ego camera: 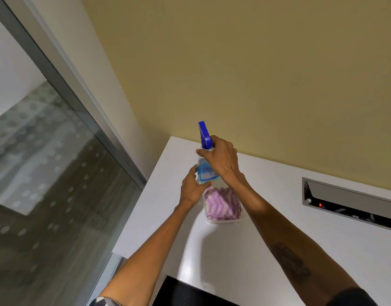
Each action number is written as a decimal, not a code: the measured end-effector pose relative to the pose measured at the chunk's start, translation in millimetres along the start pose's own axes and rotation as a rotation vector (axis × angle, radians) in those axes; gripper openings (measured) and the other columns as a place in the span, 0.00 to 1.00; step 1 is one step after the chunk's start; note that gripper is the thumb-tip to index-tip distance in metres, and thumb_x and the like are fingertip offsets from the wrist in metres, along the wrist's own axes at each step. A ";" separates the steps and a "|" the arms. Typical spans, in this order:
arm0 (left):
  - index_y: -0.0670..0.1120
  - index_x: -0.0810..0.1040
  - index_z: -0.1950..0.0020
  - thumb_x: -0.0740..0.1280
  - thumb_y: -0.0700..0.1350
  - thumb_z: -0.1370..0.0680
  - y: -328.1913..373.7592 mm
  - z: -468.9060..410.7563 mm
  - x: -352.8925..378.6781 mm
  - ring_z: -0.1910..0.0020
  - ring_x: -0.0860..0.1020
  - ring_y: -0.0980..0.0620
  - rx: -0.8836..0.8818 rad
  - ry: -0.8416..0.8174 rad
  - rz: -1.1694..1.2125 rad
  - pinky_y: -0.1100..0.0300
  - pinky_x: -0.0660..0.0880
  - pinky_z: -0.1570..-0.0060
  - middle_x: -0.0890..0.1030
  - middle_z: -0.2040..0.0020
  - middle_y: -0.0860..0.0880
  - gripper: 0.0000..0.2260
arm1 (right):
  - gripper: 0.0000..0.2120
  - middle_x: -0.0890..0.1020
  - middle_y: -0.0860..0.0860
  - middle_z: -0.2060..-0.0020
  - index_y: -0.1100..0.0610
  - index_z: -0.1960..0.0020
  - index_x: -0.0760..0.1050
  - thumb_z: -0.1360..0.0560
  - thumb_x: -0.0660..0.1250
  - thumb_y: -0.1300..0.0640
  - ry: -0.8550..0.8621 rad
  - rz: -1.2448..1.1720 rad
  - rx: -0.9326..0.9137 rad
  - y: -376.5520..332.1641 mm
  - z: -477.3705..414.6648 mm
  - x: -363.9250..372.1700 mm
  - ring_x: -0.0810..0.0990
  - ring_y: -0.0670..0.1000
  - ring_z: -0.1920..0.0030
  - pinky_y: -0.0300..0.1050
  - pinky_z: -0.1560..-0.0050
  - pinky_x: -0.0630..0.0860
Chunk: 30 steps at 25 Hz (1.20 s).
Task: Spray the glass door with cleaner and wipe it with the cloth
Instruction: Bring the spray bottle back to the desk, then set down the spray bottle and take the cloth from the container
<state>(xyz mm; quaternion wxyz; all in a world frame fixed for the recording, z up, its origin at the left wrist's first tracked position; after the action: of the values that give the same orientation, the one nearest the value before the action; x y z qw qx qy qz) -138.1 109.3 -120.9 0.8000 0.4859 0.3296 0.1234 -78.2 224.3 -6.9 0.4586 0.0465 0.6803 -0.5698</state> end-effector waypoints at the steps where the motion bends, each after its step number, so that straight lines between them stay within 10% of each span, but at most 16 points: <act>1: 0.47 0.70 0.25 0.76 0.52 0.25 4.8 -3.0 -7.0 0.35 0.79 0.44 0.020 0.043 0.000 0.51 0.77 0.37 0.79 0.31 0.45 0.31 | 0.13 0.83 0.51 0.56 0.54 0.46 0.80 0.26 0.76 0.49 -0.034 -0.001 -0.021 -11.0 -0.5 0.9 0.78 0.55 0.57 0.46 0.54 0.69; 11: 0.42 0.75 0.27 0.73 0.50 0.21 -41.8 -6.0 -33.3 0.39 0.82 0.41 -0.100 0.279 0.072 0.51 0.78 0.38 0.82 0.34 0.43 0.25 | 0.34 0.78 0.57 0.32 0.52 0.23 0.68 0.25 0.77 0.63 -0.486 -0.061 -0.044 6.2 4.9 53.2 0.79 0.59 0.35 0.52 0.35 0.77; 30: 0.44 0.75 0.31 0.73 0.51 0.22 -121.4 -16.5 18.3 0.49 0.78 0.53 -0.213 0.440 0.208 0.58 0.77 0.46 0.78 0.45 0.54 0.22 | 0.35 0.70 0.62 0.26 0.59 0.19 0.59 0.21 0.70 0.59 -0.668 0.449 0.129 204.2 -11.5 115.6 0.70 0.65 0.27 0.59 0.27 0.71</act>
<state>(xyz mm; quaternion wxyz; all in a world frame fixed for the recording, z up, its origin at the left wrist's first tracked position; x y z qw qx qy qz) -149.9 69.9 -237.7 0.7389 0.3915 0.4291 0.3416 -31.6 251.3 -235.6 0.7636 0.0349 0.4297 -0.4808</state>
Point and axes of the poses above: each hand's wrist, its own z-axis away from the middle knuckle, its own x-axis out of the palm, y = z × x, the point moved 7 cm from there along -z, towards the middle knuckle
